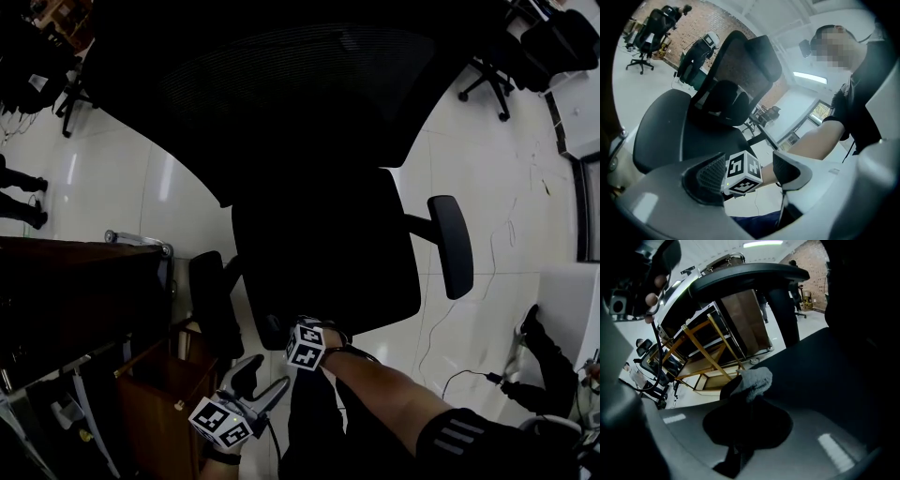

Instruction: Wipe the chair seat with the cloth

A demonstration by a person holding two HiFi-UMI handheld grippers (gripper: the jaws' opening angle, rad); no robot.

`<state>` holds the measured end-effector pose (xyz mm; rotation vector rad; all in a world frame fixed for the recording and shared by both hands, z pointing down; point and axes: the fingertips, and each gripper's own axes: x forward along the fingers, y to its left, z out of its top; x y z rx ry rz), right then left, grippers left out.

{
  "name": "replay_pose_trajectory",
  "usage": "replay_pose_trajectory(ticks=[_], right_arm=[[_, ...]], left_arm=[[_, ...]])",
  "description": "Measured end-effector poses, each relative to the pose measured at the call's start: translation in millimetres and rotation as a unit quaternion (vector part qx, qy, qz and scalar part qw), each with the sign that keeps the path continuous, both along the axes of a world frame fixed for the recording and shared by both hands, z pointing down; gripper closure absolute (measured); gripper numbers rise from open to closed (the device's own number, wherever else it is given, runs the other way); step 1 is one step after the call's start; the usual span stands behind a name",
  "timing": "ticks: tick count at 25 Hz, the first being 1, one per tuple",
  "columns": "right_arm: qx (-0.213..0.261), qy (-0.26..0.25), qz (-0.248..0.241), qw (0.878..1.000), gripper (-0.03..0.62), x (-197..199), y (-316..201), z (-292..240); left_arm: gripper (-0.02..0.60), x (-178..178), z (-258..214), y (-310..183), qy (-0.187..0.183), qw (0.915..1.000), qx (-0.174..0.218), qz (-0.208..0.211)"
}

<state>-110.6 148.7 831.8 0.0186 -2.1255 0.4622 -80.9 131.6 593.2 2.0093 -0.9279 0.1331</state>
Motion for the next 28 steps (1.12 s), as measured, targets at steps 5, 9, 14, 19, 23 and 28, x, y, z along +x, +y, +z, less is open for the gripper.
replay_pose_trajectory(ticks=[5,9,14,19,23,28], right_arm=[[-0.003,0.047,0.065,0.997,0.563,79.7,-20.2,16.1],[0.004,0.087,0.126,0.988,0.563,169.9,-38.9,22.3],[0.022,0.121,0.192,0.974,0.563,269.2,-60.9,17.2],[0.035,0.146,0.239,0.959,0.563,329.7,-80.8,4.3],[0.029,0.130,0.275,0.952,0.563,341.8,-92.6,-11.9],[0.020,0.012,0.295,0.955,0.563,304.2,-110.6,-78.2]], left_arm=[[0.241,33.5,9.6,-10.0,0.019,0.9996,-0.005,0.022],[0.242,70.3,19.6,-21.4,0.032,0.9980,-0.002,0.054],[0.242,120.8,30.7,-34.7,0.040,0.9945,-0.006,0.097],[0.241,166.9,21.5,-54.1,0.050,0.9908,0.005,0.125],[0.242,179.6,6.8,-64.8,0.048,0.9907,0.013,0.126],[0.242,174.3,-18.1,-69.5,0.031,0.9928,0.024,0.113]])
